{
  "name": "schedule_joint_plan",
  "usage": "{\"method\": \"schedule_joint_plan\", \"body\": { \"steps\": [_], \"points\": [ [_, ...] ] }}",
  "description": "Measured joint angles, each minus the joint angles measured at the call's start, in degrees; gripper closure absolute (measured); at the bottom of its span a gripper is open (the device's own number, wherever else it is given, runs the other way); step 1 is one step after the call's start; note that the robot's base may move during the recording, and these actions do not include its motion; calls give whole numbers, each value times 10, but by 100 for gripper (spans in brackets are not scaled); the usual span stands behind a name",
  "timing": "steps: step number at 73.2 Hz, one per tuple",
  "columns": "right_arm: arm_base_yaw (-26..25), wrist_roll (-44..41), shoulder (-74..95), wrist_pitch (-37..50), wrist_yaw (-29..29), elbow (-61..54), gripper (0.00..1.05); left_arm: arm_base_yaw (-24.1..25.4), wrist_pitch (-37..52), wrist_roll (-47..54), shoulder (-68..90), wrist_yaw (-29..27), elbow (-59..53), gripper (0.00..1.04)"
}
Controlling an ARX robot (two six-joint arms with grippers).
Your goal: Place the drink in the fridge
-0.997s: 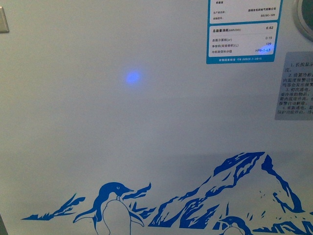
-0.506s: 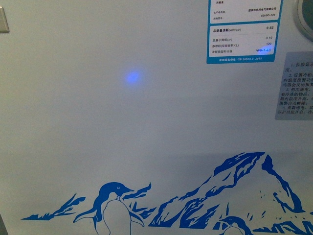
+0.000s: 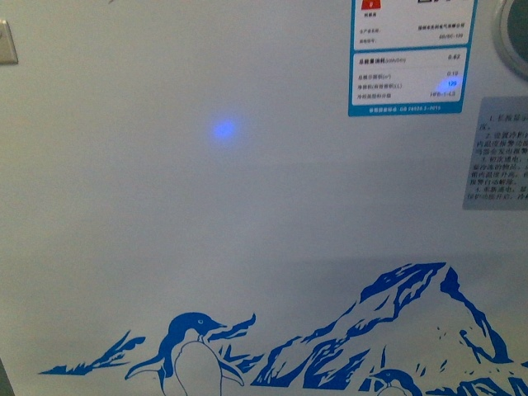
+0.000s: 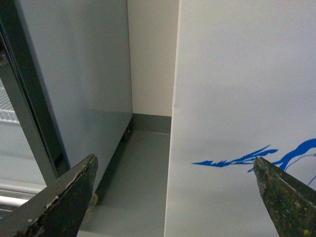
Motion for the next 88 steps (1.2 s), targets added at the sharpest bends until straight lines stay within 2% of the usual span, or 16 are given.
{"method": "schedule_joint_plan", "body": {
  "steps": [88],
  "points": [
    [0,4,-1,0,0,0,65,0,0,0,0,0,0,8]
  ]
}}
